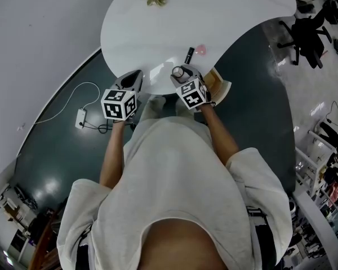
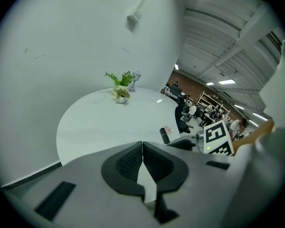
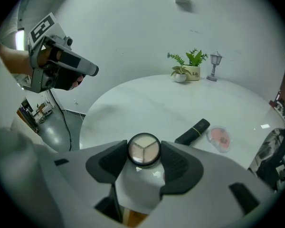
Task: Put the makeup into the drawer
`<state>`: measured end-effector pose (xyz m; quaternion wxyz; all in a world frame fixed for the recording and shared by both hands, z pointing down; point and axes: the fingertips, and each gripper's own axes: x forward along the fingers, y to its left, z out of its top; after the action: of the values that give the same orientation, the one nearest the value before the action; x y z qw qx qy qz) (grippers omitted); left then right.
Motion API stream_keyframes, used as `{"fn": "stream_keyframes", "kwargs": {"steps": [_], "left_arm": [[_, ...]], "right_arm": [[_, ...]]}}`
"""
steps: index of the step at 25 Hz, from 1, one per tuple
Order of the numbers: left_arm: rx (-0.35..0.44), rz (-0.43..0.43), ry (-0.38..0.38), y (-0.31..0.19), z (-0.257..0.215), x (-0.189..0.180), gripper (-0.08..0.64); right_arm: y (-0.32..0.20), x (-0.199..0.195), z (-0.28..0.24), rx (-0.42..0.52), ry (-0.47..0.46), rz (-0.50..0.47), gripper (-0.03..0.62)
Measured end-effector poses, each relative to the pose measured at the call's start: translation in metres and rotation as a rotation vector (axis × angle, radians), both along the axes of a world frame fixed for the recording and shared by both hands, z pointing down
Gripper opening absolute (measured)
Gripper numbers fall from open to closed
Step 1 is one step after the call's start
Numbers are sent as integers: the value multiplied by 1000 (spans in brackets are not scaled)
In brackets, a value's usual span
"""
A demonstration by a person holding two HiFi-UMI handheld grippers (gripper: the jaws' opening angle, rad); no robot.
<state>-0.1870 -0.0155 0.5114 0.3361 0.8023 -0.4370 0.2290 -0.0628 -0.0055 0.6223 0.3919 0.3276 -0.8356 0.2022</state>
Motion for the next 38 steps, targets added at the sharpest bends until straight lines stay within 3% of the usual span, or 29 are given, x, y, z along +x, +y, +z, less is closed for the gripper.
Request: {"fn": "stream_keyframes", "kwargs": {"steps": [7,16,22,24,26,30,33,38], "left_arm": [[-5,81,6,-3,2,25,11],[-15,227,21,-8,8,84,11],[-26,273,18,-1,9,114,11],[-33,273,14,2,11,117,11],[-40,263,9,4,12,117,11],[-59,230,-3,12,15,111,11],[-75,198,-10,17,21,102,11],[-100,146,-20,28,26,89,11]], "right_arm": [[3,9,-21,30,-51,40,219],[37,93,-53,62,-79,243,219],[63,135,-42,21,-25,204,218],[68,138,-32,3,22,121,218],[73,137,-16,-4,101,-21,218],[91,132,22,17,339,-484,218],[101,129,50,40,465,-805,218],[114,127,84,94,592,-1214,218]]}}
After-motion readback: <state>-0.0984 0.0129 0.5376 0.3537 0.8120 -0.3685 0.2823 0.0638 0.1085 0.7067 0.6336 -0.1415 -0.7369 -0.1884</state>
